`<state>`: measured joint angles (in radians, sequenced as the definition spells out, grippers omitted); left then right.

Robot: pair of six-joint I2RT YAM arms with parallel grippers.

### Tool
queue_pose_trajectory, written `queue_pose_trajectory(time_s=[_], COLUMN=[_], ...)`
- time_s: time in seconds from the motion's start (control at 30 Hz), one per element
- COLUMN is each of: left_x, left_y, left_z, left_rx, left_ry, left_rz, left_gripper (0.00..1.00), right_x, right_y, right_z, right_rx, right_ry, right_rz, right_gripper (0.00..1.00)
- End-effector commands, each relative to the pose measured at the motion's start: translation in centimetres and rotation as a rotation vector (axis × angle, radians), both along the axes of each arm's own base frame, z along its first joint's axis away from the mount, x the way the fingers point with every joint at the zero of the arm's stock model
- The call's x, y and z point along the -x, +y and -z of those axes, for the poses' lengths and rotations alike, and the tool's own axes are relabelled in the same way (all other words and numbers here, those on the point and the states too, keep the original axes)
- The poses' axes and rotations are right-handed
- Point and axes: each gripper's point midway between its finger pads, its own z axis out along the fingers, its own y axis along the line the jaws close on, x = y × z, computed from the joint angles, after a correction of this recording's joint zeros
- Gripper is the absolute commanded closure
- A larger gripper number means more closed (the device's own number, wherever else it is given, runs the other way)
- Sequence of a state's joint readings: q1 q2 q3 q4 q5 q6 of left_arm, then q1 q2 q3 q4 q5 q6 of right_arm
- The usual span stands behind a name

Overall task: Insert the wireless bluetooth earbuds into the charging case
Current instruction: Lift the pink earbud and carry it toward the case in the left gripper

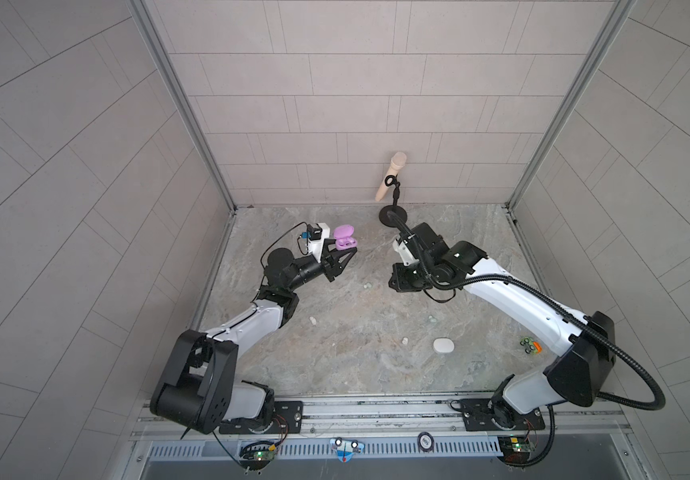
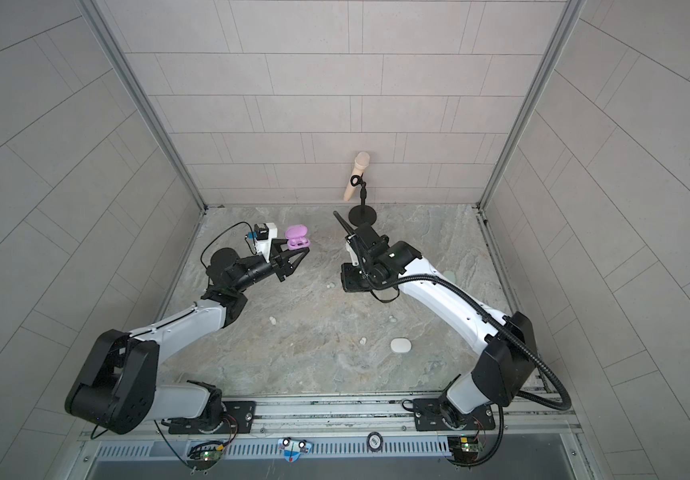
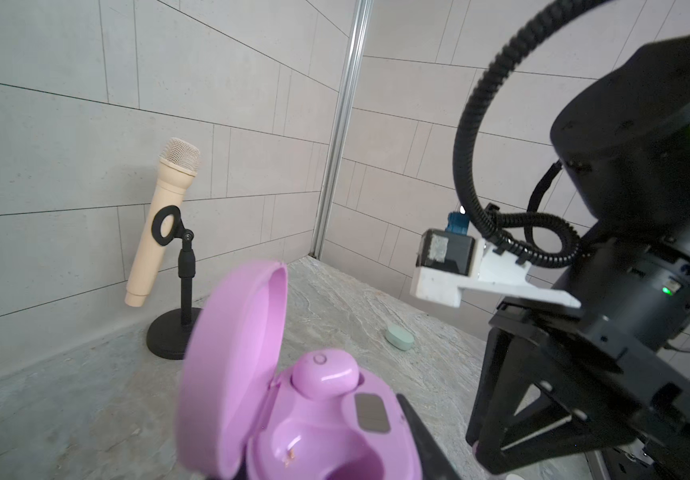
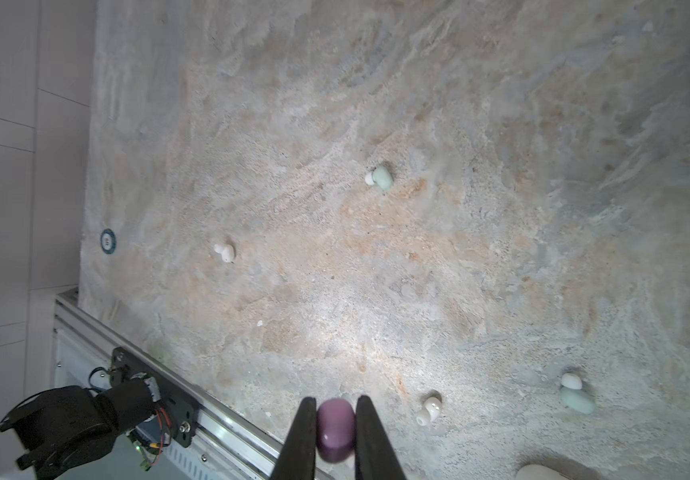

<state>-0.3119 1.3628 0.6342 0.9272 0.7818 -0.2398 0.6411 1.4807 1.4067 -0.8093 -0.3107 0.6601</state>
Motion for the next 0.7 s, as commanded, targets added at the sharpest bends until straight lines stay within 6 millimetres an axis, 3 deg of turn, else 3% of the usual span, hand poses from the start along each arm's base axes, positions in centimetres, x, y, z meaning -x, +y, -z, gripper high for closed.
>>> queue_pose_trajectory(time_s=[0.0,0.4,0.67], left_x=[1.1,3.3,4.9], left_y=[-0.8,-4.7,-7.9], left_z=[-1.0,-0.3,0.0], left_rx=[0.0,0.012,0.021], left_ry=[-0.056,-0.067,-0.077], left_rz=[0.022,0.125,0.198], left_gripper=[0.77,0.77,0.78], right_x=[0.0,0.1,0.3], right_y=[0.2,0.4,1.2], right_z=[-3.1,-10.5,-13.5], right_rx=[-0.115,-0.294,-0.395], right_ry=[-0.039,-0.178,-0.225], right_rz=[0.021,0.03,0.014], right_gripper=[0.9,0.89,0.88])
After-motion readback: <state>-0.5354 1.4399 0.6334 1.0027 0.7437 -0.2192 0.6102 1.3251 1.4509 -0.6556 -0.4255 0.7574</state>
